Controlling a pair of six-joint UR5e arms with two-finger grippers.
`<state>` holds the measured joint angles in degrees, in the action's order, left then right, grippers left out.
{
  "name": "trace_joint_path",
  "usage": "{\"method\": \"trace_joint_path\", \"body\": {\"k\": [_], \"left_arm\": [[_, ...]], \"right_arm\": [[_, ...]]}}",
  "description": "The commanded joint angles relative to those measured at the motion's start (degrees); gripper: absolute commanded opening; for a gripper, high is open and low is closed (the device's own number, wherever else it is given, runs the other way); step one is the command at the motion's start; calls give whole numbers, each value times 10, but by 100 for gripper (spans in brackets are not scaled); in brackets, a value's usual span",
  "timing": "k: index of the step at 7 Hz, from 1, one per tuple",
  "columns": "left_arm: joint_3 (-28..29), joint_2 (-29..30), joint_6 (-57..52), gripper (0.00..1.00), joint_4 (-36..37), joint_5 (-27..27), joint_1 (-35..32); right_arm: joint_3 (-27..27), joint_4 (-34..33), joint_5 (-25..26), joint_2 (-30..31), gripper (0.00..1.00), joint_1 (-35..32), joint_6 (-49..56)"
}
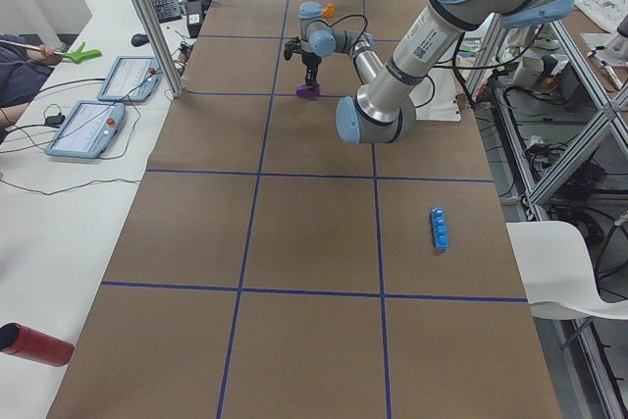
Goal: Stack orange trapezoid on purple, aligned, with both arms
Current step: 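Carry the purple block with the left gripper to the table center, then release the purple block with the left gripper while the right gripper reaches out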
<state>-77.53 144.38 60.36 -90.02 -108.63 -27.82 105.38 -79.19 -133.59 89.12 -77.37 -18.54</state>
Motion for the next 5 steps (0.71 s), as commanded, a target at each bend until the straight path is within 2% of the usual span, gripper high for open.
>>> {"method": "trace_joint_path", "body": {"k": [1, 2, 3, 4, 5], "left_arm": [[-3, -1, 1, 100, 0, 0, -4], [-33, -2, -8, 100, 10, -6, -26], [-101, -42, -39, 100, 48, -47, -66], [-185, -108, -130, 100, 86, -95, -119], [-255, -199, -207, 100, 86, -136, -171]], "right_arm": [[0, 0, 0, 0, 100, 3, 0], [0, 0, 0, 0, 100, 10, -4], [1, 3, 4, -1, 100, 37, -52], [0, 34, 14, 1, 100, 59, -91], [0, 52, 28, 8, 100, 88, -136]]}}
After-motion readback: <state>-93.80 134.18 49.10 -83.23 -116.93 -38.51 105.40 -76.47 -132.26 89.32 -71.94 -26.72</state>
